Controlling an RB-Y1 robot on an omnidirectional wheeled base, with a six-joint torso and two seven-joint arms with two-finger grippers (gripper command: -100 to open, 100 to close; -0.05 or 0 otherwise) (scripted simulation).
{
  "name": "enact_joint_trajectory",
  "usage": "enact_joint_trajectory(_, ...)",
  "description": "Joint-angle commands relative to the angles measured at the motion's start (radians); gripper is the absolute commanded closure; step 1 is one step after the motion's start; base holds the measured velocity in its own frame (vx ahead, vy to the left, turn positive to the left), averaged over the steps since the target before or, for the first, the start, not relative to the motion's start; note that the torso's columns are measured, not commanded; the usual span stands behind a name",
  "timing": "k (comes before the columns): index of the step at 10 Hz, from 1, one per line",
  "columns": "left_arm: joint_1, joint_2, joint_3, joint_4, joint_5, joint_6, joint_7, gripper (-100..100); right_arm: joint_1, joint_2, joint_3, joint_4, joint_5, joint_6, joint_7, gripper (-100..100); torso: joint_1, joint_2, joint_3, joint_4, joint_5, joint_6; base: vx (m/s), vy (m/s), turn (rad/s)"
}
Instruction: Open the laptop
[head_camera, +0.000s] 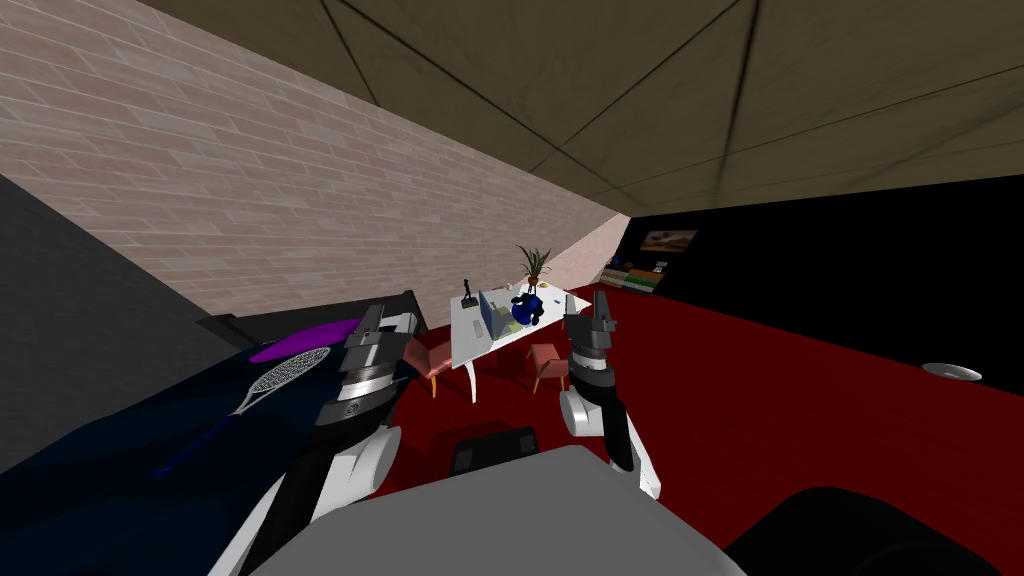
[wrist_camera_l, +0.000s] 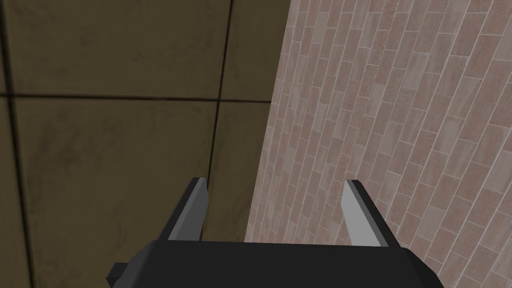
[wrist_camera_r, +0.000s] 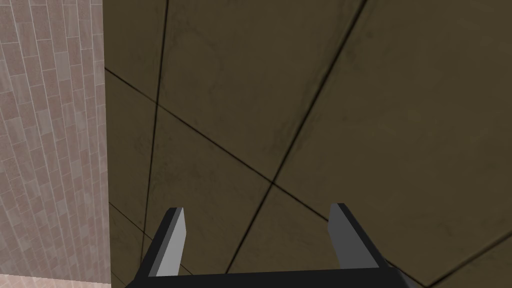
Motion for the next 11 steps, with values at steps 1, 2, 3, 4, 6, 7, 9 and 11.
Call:
enact_joint_trajectory(1, 0.000, 0.000, 0.000, 0.000, 0.000, 0.000, 0.000, 0, 0.000, 0.000, 0.000, 0.000, 0.000, 0.000, 0.000, 0, 0.000, 0.040, -0.082, 0.041, 0.000, 0.000, 0.000, 0.000, 0.000)
enact_joint_trajectory(2, 0.000, 0.000, 0.000, 0.000, 0.000, 0.000, 0.000, 0, 0.000, 0.000, 0.000, 0.000, 0.000, 0.000, 0.000, 0, 0.000, 0.104, -0.209, 0.105, 0.000, 0.000, 0.000, 0.000, 0.000)
enact_joint_trajectory(3, 0.000, 0.000, 0.000, 0.000, 0.000, 0.000, 0.000, 0, 0.000, 0.000, 0.000, 0.000, 0.000, 0.000, 0.000, 0, 0.000, 0.175, -0.351, 0.176, 0.000, 0.000, 0.000, 0.000, 0.000)
enact_joint_trajectory(4, 0.000, 0.000, 0.000, 0.000, 0.000, 0.000, 0.000, 0, 0.000, 0.000, 0.000, 0.000, 0.000, 0.000, 0.000, 0, 0.000, 0.248, -0.497, 0.248, 0.000, 0.000, 0.000, 0.000, 0.000)
enact_joint_trajectory(6, 0.000, 0.000, 0.000, 0.000, 0.000, 0.000, 0.000, 0, 0.000, 0.000, 0.000, 0.000, 0.000, 0.000, 0.000, 0, 0.000, 0.396, -0.792, 0.396, 0.000, 0.000, 0.000, 0.000, 0.000)
enact_joint_trajectory(7, 0.000, 0.000, 0.000, 0.000, 0.000, 0.000, 0.000, 0, 0.000, 0.000, 0.000, 0.000, 0.000, 0.000, 0.000, 0, 0.000, 0.470, -0.939, 0.470, 0.000, 0.000, 0.000, 0.000, 0.000)
enact_joint_trajectory(9, 0.000, 0.000, 0.000, 0.000, 0.000, 0.000, 0.000, 0, 0.000, 0.000, 0.000, 0.000, 0.000, 0.000, 0.000, 0, 0.000, 0.618, -1.234, 0.617, 0.000, 0.000, 0.000, 0.000, 0.000)
enact_joint_trajectory(11, -0.022, 0.057, 0.006, 0.025, 0.005, 0.008, 0.006, -100, 0.000, 0.000, 0.000, 0.000, 0.000, 0.000, 0.000, 0, 0.000, 0.725, -1.451, 0.724, 0.000, 0.000, 0.002, -0.018, 0.009)
